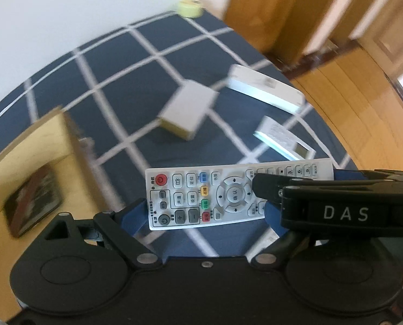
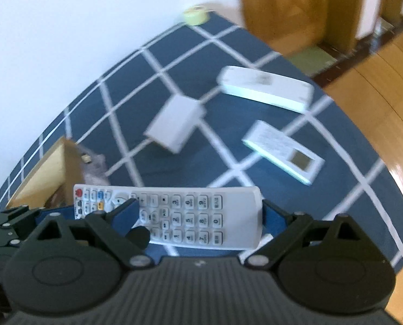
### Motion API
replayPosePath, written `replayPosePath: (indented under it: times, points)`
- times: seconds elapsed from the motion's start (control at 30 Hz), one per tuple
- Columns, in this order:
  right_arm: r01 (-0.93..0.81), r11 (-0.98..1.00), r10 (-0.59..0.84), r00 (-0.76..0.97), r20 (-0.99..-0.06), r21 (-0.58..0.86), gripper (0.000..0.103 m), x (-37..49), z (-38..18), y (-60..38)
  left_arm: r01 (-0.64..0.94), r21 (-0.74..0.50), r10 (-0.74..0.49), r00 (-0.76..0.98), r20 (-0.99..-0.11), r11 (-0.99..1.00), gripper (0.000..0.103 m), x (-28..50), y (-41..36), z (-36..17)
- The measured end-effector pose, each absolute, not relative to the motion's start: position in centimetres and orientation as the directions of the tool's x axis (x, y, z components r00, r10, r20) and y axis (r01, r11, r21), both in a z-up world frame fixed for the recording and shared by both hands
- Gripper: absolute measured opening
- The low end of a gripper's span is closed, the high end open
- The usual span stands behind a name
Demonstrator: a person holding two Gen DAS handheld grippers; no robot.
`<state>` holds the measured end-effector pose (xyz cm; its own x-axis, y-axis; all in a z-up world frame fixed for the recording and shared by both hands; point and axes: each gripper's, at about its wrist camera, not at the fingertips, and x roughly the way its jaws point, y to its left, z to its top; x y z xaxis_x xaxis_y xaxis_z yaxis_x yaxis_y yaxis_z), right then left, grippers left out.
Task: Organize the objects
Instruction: 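Lift the white TV remote with the right gripper and carry it over the box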
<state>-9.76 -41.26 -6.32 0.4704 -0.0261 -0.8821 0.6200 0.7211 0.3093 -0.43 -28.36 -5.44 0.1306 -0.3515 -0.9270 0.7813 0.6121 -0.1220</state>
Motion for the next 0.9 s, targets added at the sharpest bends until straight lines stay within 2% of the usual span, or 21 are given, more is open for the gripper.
replayPosePath:
  times: [0.37, 0.9]
  points:
    - [0.408, 0.859, 0.084, 0.484, -0.871, 0.309, 0.095, -2.5, -4.8, -33.0, 0.589, -0.118, -0.315, 0.243, -0.917, 0.799, 0.091, 4.1, -18.7, -3.6]
    - [0.177, 0.928, 0.232, 0.413, -0.88, 0.328, 0.095, 6.5, -7.0, -22.9, 0.362, -0.105, -0.218, 0.286, -0.933, 0.926, 0.091, 9.3, -7.8, -5.4]
